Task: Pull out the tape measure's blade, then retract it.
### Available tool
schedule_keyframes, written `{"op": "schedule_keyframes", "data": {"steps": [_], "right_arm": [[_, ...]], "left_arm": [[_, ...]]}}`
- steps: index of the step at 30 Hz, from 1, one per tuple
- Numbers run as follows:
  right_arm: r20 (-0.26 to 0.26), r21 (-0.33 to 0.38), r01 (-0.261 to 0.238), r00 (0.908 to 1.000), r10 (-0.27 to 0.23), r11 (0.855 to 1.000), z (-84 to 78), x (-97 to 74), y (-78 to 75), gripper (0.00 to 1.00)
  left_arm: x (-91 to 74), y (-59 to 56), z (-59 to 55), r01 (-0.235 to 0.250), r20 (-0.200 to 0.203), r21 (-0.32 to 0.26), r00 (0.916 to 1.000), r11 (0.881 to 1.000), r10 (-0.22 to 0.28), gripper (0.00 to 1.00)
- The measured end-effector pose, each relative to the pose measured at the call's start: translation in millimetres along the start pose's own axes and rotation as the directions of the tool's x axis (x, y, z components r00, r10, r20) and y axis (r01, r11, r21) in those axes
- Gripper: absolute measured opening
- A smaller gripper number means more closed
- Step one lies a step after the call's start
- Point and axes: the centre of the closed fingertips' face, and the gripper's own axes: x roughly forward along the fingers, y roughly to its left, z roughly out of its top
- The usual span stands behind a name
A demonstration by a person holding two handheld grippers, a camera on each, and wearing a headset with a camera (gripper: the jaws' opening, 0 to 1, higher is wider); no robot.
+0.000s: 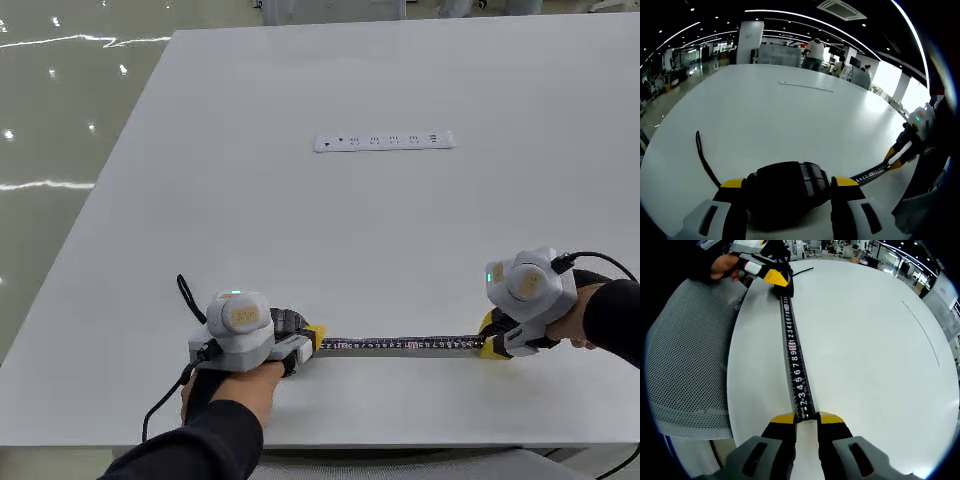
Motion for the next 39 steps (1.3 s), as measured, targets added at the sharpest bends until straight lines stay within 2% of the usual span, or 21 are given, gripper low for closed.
{"op": "schedule_keyframes", "data": {"steps": [2,13,18,39], "right_arm": [[-0.001,0.006,0.000,1.0000,0.000,1.000,0.4,0.4,0.2,0.11],[-0.009,0.008,-0.001,1.0000,0.001,1.000,1.3,1.8,-0.2,0.11],[-0.018,0.003,-0.002,0.9998,0.002,1.000,2.0,2.2,0.0,0.11],[-0.031,-0.001,0.005,0.9995,-0.006,1.000,5.2,2.5,2.6,0.11]], "left_arm": [[0.0,-2.5,-1.2,0.004,-0.002,-0.005,1.0000,1.000,-0.004,0.63],[-0.6,-0.8,-2.5,0.001,-0.020,0.032,0.9998,0.999,0.000,0.60],[-0.1,-0.7,-2.6,0.003,-0.028,0.031,0.9996,1.000,-0.002,0.60],[-0.5,-2.9,-2.5,0.009,-0.021,0.029,0.9997,1.000,-0.009,0.60]]}}
